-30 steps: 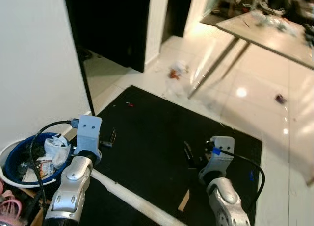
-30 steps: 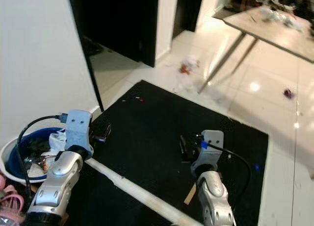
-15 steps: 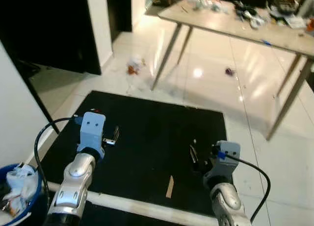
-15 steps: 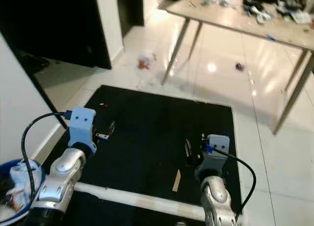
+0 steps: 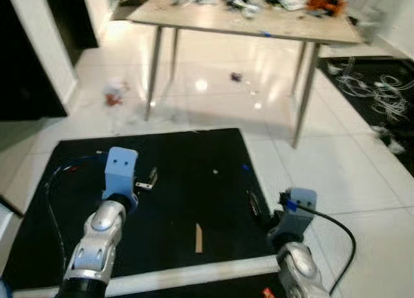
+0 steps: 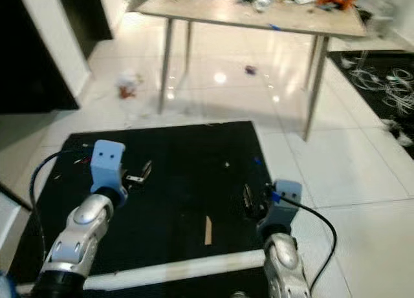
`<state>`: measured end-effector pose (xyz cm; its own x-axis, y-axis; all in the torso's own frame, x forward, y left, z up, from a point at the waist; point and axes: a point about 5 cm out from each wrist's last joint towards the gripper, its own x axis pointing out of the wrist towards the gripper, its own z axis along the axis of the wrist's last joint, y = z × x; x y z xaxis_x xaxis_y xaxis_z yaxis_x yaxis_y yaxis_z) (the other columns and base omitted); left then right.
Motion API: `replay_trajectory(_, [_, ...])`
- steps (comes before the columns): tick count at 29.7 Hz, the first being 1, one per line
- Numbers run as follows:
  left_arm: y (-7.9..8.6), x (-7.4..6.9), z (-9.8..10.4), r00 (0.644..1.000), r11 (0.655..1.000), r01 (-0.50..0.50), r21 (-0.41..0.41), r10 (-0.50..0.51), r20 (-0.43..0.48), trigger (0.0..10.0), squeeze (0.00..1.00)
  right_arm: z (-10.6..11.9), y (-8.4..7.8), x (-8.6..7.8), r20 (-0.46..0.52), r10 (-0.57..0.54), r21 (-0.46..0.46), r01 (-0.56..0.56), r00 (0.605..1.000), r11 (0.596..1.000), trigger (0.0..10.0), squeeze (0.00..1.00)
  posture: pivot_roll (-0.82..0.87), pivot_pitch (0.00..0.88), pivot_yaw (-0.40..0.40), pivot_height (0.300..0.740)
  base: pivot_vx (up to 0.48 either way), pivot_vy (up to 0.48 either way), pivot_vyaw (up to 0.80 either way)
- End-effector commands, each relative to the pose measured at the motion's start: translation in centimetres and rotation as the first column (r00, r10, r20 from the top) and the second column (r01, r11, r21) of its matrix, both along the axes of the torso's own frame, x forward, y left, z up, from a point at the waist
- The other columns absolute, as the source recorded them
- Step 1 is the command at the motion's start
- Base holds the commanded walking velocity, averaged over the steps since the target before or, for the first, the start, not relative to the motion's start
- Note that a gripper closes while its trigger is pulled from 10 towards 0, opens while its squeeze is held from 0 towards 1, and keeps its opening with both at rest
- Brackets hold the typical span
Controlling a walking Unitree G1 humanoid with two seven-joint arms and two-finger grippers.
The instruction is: Picking trash to rubbish bin
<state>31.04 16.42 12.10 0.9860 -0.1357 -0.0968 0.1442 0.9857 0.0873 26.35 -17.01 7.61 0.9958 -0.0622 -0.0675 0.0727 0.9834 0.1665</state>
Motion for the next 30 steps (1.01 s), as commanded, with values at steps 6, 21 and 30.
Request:
replay_trajectory(6, [0.77,-0.22,0.0,1.0,1.0,-0.016,-0.011,0.016,0.011,10.0,0.0,-0.81,-0.04,-0.48,-0.048,-0.029,0.048,0.031,0.998,0.998,10.0,0.0,-0.02,0.132,0.034,0.74,0.0,0.0,-0.8])
replay_trajectory(21, [0.11,-0.2,0.25,0.999,0.999,0.044,-0.024,-0.043,0.023,10.0,0.0,-1.0,0.21,-0.49,-0.059,-0.015,0.033,0.017,0.998,0.999,10.0,0.0,-0.03,0.131,0.035,0.74,0.094,0.0,0.0])
replay_trajectory(30, [0.07,-0.22,0.28,0.999,0.998,0.049,-0.028,-0.048,0.026,10.0,0.0,-0.96,0.08,-0.46,-0.058,-0.016,0.021,0.017,0.998,1.0,10.0,0.0,-0.03,0.133,0.034,0.74,0.342,0.0,0.0])
